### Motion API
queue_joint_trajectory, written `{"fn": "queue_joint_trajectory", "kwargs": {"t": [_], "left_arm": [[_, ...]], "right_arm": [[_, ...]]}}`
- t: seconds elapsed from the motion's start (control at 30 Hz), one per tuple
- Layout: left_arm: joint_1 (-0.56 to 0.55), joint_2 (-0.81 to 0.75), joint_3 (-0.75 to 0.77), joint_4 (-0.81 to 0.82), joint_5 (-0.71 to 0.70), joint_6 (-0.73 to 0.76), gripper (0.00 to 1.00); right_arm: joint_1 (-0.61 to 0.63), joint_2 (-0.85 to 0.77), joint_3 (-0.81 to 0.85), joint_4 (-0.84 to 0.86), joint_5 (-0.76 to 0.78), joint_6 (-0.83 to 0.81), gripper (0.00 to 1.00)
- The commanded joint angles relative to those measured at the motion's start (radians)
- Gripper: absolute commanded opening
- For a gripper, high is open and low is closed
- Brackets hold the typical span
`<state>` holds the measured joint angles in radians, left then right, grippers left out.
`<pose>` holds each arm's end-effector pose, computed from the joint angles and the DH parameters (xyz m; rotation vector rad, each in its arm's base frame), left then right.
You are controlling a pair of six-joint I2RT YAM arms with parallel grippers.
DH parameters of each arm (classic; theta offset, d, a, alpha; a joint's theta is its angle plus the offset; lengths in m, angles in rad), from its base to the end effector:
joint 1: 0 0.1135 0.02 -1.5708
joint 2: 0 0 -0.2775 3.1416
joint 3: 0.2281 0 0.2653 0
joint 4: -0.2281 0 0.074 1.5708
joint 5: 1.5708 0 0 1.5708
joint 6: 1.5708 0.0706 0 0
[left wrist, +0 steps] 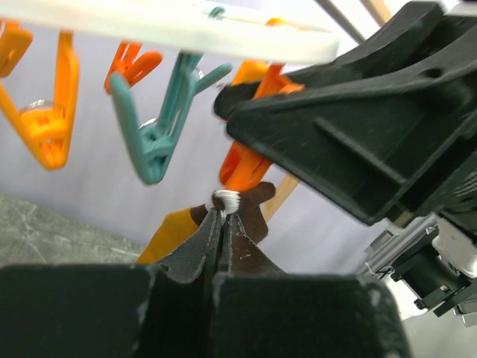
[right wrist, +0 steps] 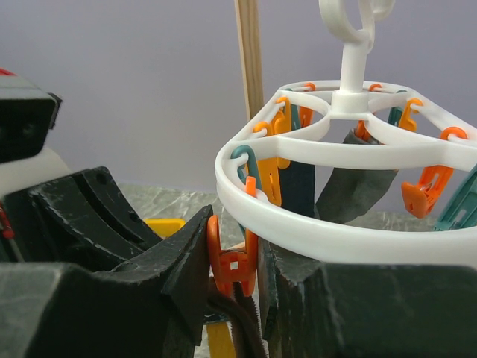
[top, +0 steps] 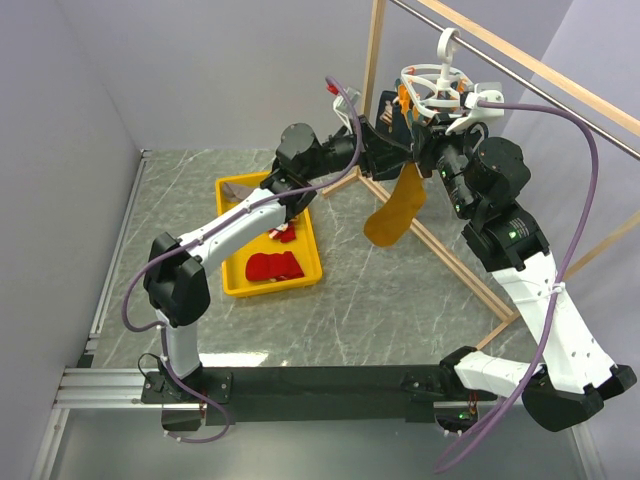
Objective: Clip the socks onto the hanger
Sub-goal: Clamp the sock onto the hanger.
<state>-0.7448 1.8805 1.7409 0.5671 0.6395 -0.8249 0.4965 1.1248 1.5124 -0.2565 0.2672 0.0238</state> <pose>0.3300 -0.3616 0.4554 0.6037 1.2982 -1.6967 0.2355 0.1064 0.5356 -0.1219 1.4434 0.2341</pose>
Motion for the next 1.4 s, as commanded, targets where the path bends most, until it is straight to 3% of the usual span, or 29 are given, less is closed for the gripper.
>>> {"fn": "queue_joint_trajectory", "kwargs": {"t": [0.0,1.37], "left_arm": [[0.001,0.012,0.072,0.024,0.026,-0.003,0.01],[0.022,0.037,0.115,0.017,0.071,0.012,0.01]], "right_arm": [[-0.003,-0.017,0.002,0.003,-0.037,-0.015,0.03],[-0.001,-0.02,0.029,-0.049,-0.079,-0.091,0.02]]}}
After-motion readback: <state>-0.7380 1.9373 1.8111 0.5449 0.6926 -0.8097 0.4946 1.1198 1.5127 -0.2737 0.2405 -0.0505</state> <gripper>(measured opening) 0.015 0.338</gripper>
